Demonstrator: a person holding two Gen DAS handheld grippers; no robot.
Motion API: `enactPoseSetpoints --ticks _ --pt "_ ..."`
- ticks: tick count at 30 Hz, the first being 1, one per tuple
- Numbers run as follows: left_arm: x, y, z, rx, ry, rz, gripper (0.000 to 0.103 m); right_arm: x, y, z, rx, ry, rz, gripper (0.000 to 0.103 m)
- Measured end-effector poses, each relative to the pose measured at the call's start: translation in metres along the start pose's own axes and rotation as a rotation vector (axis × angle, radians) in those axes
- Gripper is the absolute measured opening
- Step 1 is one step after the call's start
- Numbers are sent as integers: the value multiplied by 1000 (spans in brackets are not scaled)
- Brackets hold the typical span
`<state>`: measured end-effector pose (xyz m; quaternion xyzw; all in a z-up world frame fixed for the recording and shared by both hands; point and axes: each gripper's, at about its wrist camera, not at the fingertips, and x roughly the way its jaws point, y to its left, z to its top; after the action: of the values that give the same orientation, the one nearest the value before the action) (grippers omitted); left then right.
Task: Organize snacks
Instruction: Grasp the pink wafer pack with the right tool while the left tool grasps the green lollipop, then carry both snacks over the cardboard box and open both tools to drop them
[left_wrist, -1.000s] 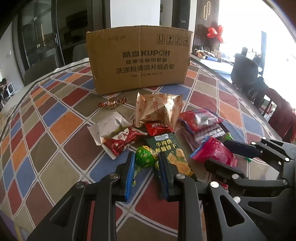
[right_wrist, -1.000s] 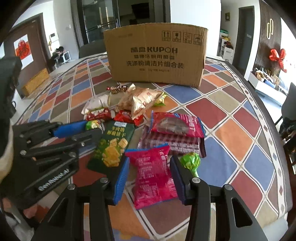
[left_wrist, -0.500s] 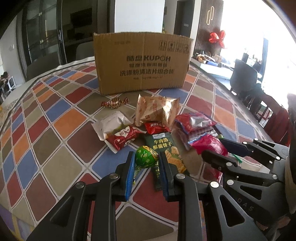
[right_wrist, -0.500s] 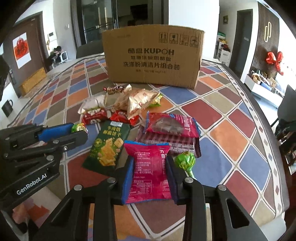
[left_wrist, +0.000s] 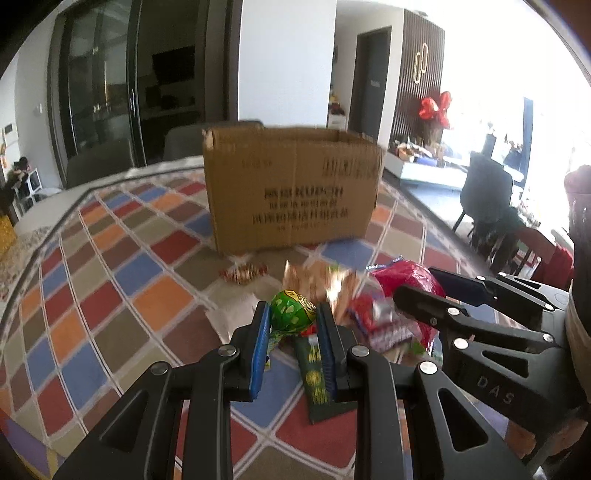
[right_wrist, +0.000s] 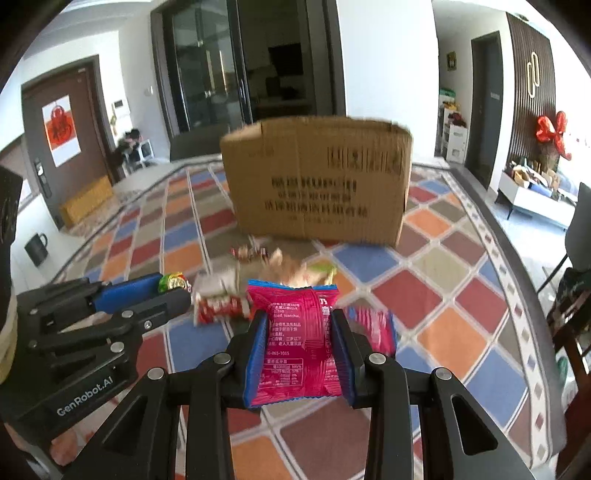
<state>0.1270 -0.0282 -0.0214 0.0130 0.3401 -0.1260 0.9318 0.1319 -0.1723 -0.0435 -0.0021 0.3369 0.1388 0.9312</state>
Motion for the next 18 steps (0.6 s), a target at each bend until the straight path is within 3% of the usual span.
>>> enactPoseSetpoints --ticks 8,18 --pt "-10 5 46 12 -95 14 26 -12 -4 45 -19 -105 -12 35" --pt "-14 13 106 25 -151 5 26 -17 -5 107 -64 -182 -22 35"
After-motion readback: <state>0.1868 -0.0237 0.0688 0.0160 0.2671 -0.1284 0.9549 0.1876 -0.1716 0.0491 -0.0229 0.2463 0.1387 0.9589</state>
